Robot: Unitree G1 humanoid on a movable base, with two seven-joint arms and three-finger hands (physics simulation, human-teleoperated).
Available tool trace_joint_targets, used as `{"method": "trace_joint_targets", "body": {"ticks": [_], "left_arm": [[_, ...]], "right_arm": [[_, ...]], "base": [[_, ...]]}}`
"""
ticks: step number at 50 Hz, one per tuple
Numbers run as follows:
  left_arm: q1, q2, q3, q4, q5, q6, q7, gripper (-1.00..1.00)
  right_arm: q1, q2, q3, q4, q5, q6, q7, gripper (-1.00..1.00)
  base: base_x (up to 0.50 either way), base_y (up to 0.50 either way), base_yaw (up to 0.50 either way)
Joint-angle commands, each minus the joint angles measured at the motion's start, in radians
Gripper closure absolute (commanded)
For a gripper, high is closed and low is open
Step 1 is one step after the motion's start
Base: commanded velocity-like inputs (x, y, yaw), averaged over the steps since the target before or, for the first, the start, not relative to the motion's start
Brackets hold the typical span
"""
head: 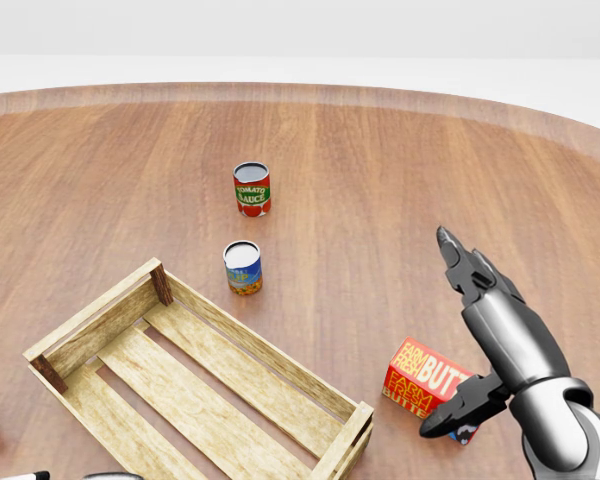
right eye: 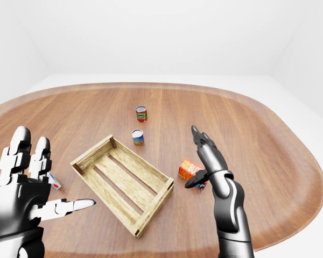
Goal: Pick up the butter and put it in the tray.
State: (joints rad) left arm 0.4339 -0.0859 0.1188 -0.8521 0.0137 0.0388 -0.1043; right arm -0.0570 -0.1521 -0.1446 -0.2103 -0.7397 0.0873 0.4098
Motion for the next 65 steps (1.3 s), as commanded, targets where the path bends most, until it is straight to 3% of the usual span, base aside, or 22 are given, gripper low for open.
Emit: {"method": "trace_joint_targets", "body": {"ticks": [1, 65], "left_arm": [[-0.002, 0.001, 0.002, 0.000, -0.001, 0.003, 0.000, -1.00], [-0.016, -0.004, 0.017, 0.020, 0.000, 0.002, -0.002, -1.00]], "right_arm": [[-0.034, -0.026, 0.007, 0.151, -0.001, 0.000, -0.091, -1.00], [-0.162, -0.042, 0.074, 0.535, -0.009, 0.000, -0.217, -1.00]], "base": [[0.00, 0.00, 0.00], [0.00, 0.00, 0.00]]}}
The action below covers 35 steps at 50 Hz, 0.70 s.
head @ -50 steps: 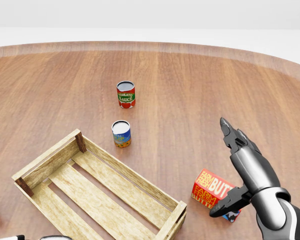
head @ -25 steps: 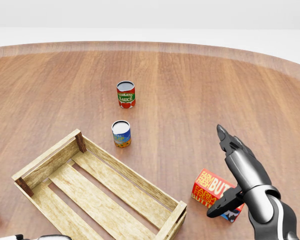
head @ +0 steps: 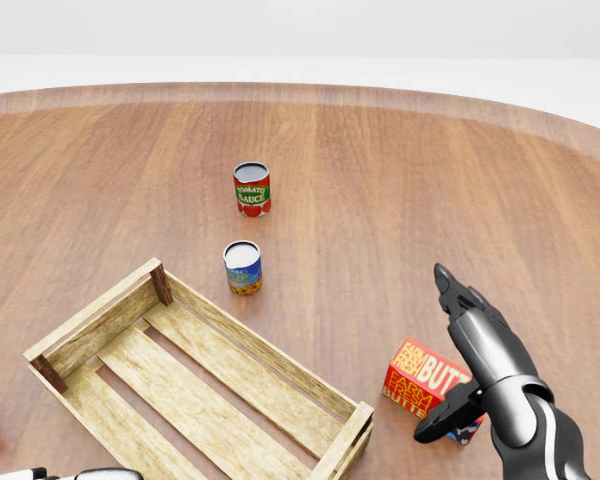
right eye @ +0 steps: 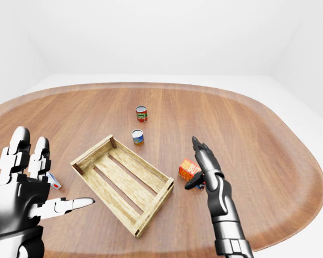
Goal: Pick up the butter and put it in the tray.
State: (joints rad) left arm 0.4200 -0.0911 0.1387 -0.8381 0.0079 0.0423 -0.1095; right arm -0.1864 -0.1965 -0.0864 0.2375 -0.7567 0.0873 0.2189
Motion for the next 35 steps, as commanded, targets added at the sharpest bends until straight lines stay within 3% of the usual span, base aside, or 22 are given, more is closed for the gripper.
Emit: {"method": "trace_joint_targets", "body": {"ticks": [1, 12, 35], "left_arm": [[-0.002, 0.002, -0.002, 0.006, 0.005, -0.001, 0.003, -1.00], [-0.009, 0.005, 0.007, 0.010, -0.006, 0.005, 0.003, -1.00], [-0.013, -0.002, 0.018, 0.018, -0.008, 0.001, -0.003, -1.00]], "right_arm": [[-0.045, 0.001, 0.019, 0.115, 0.010, 0.000, -0.033, -1.00], [-0.148, -0.002, 0.049, 0.359, 0.027, 0.000, -0.127, -1.00], [-0.130, -0.014, 0.061, 0.353, 0.002, 0.000, -0.104, -1.00]], "base": [[0.00, 0.00, 0.00], [0.00, 0.00, 0.00], [0.00, 0.00, 0.00]]}}
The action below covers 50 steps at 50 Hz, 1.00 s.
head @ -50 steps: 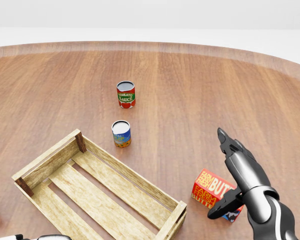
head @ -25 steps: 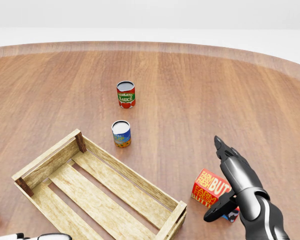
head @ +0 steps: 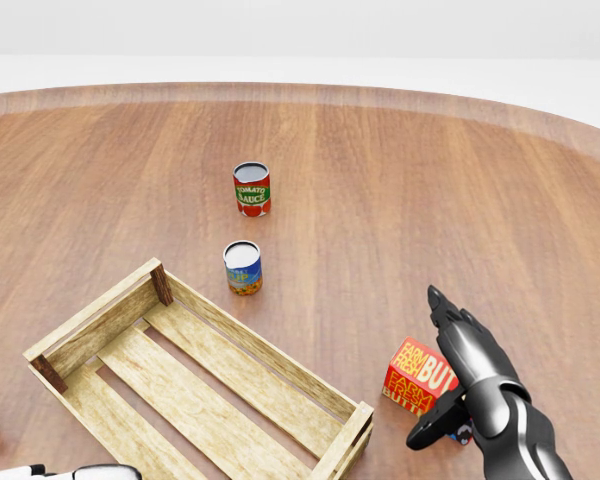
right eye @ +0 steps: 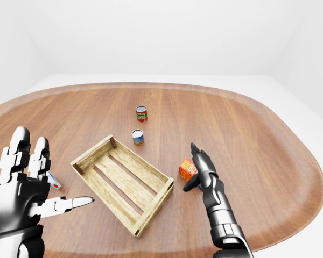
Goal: Pick up the butter and put it in the tray.
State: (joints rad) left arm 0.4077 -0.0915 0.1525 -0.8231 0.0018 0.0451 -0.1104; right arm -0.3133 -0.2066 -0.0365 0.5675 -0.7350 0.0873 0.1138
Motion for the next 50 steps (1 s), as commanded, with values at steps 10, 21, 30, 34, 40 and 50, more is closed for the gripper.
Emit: {"method": "trace_joint_targets", "body": {"ticks": [10, 21, 30, 34, 40, 50], "left_arm": [[-0.004, -0.001, 0.006, 0.008, -0.003, -0.002, -0.001, -1.00], [-0.011, 0.001, 0.008, 0.018, -0.003, -0.001, 0.001, -1.00], [-0.011, 0.000, 0.007, 0.018, -0.003, -0.002, 0.000, -1.00], [-0.013, 0.001, 0.007, 0.020, -0.002, -0.002, 0.001, -1.00], [-0.015, 0.002, 0.008, 0.022, -0.003, 0.000, 0.002, -1.00], [-0.018, 0.001, 0.016, 0.025, -0.006, 0.001, 0.001, -1.00]], "right_arm": [[-0.010, -0.002, 0.011, 0.043, -0.031, 0.000, 0.000, -1.00], [-0.032, -0.003, 0.020, 0.105, -0.035, 0.000, -0.015, -1.00], [-0.030, -0.002, 0.024, 0.109, -0.044, 0.000, -0.011, -1.00], [-0.040, -0.002, 0.025, 0.136, -0.046, 0.000, -0.016, -1.00], [-0.048, -0.005, 0.028, 0.167, -0.045, 0.000, -0.020, -1.00], [-0.034, -0.010, 0.029, 0.149, -0.068, 0.000, -0.001, -1.00]], "base": [[0.00, 0.00, 0.00], [0.00, 0.00, 0.00], [0.00, 0.00, 0.00], [0.00, 0.00, 0.00], [0.00, 0.00, 0.00], [0.00, 0.00, 0.00]]}}
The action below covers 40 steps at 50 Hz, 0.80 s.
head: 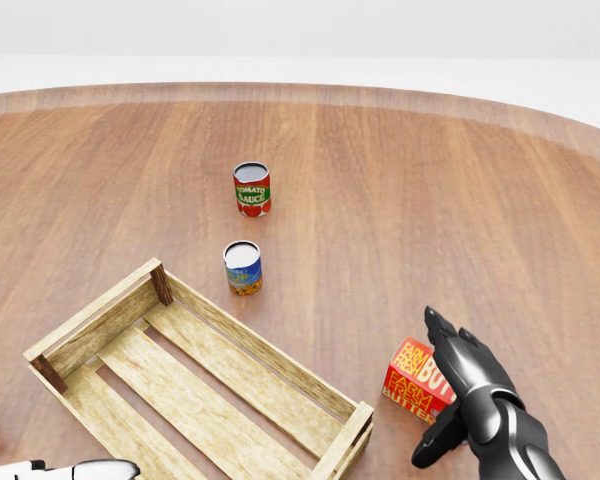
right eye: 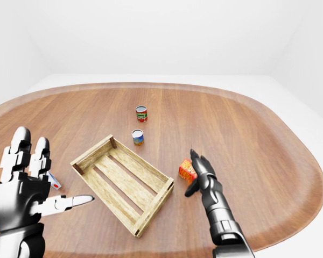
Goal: Pick up the butter and put it in the tray.
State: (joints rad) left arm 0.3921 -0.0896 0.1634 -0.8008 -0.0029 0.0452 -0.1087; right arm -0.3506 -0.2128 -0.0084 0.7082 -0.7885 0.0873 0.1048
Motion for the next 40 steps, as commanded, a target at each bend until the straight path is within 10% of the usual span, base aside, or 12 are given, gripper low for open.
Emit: {"method": "trace_joint_targets", "body": {"ticks": [1, 40], "left_arm": [[-0.004, -0.001, 0.004, 0.004, -0.001, 0.001, -0.001, -1.00], [-0.023, 0.006, 0.008, 0.032, -0.001, 0.002, 0.007, -1.00]], "right_arm": [[0.002, -0.004, 0.000, 0.012, -0.014, 0.000, 0.007, -1.00], [-0.118, -0.020, 0.014, 0.280, 0.030, 0.000, -0.049, -1.00]], "base": [[0.00, 0.00, 0.00], [0.00, 0.00, 0.00]]}}
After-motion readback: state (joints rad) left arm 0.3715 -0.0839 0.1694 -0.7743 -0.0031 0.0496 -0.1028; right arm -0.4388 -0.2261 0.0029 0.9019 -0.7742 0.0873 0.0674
